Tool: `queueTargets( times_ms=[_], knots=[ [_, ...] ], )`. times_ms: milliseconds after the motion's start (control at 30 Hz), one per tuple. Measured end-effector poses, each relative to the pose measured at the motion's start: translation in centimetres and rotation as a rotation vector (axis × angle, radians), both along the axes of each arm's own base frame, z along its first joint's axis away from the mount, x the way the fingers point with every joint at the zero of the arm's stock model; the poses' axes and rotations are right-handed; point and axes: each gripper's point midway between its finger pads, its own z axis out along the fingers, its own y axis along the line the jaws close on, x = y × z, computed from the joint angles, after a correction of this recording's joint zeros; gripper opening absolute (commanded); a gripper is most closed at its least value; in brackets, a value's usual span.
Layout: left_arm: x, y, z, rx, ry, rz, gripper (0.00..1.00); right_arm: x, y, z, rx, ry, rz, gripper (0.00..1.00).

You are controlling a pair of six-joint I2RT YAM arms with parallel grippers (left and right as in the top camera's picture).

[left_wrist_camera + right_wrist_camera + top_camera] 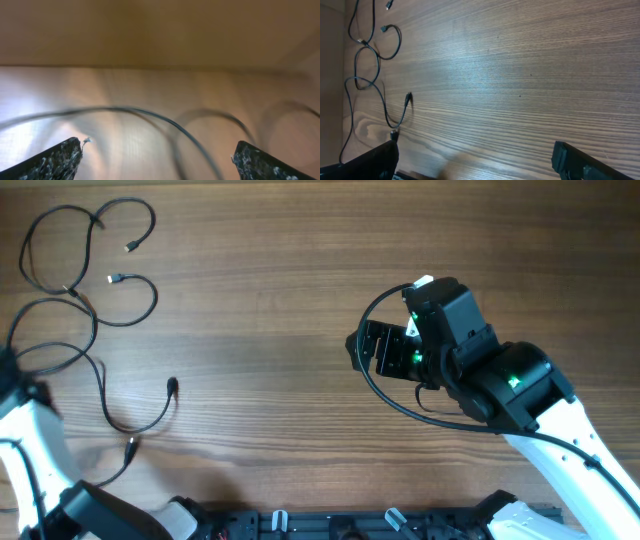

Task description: Untangle cables

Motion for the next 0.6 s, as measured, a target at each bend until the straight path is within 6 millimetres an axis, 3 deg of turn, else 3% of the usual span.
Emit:
queueTargets(
  times_ms=[133,200,267,400,467,600],
  knots=[
    [6.0,-4.7,-0.3,-0.023,-0.025,-0.21,1.0,-0.1,0.1,0.0,0.005,0.004,0.005,1.0],
    [8.7,-7.1,-2.1,-0.044,0.035,-0.334,1.0,-0.3,0.3,0.0,0.013,0.011,0.013,1.0],
    [9.3,-7.5,-3.8,-0.058,0.091,-0.373,1.0,-0.3,0.3,0.0,0.013,0.015,0.015,1.0],
    [9.4,-8.3,-10.1,-0.156,0.262,-0.427,1.0,-0.4,0.3,-0.1,0.013,0.017,0.016,1.0],
    [9.3,-8.4,-11.6,-0.178,0.297,-0.437,1.0,-0.4,0.3,0.0,0.016,0.018,0.018,1.0],
    [9.6,-8.2,-12.7,-0.181,0.311,-0.444,1.0,-0.4,0.4,0.0,0.018,0.02,0.02,1.0]
  ],
)
